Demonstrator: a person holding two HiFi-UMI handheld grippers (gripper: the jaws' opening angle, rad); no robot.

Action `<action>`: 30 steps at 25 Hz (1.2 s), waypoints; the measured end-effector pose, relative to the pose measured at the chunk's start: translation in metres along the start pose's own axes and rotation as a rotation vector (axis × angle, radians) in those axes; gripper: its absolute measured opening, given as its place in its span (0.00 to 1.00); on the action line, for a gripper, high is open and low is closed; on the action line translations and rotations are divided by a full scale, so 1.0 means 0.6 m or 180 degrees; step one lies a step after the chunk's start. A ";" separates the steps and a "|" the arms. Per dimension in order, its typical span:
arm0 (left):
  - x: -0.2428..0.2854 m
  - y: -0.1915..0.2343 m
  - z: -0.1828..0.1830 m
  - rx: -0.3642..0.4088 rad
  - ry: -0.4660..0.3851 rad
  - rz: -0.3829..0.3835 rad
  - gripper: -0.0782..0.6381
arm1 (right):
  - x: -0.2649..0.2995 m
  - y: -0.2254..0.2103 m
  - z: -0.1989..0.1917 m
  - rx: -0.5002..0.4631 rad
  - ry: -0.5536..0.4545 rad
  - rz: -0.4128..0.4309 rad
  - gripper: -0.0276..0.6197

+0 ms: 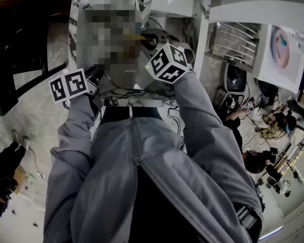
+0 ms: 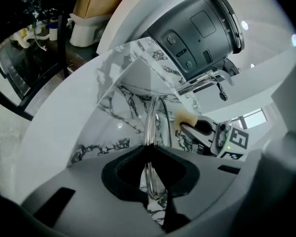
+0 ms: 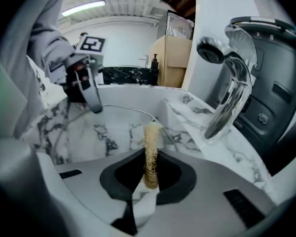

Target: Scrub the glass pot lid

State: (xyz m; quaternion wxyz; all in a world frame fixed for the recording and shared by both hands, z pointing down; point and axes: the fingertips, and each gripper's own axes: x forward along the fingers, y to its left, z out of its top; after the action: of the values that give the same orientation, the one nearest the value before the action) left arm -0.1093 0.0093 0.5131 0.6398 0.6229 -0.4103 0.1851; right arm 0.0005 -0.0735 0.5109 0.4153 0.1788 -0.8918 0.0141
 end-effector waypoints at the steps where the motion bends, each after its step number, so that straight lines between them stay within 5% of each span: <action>1: 0.000 0.000 0.000 -0.0002 0.0000 0.0001 0.20 | 0.010 -0.020 -0.005 -0.0058 0.0069 -0.0130 0.13; 15: 0.001 0.001 0.001 0.0233 -0.0023 0.0203 0.20 | 0.082 -0.108 -0.027 -0.0571 0.0317 -0.0818 0.13; 22: -0.001 0.002 -0.004 0.0464 0.0007 0.0400 0.21 | 0.104 -0.073 -0.037 -0.0820 0.0372 -0.0641 0.13; 30: 0.000 0.003 -0.006 0.0455 -0.0014 0.0409 0.21 | 0.092 0.033 -0.055 -0.1273 0.0493 -0.0059 0.13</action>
State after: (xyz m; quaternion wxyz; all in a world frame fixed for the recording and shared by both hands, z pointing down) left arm -0.1097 0.0130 0.5146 0.5796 0.6398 -0.4366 0.2533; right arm -0.0141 -0.0662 0.5764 0.5099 0.0994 -0.8406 -0.1532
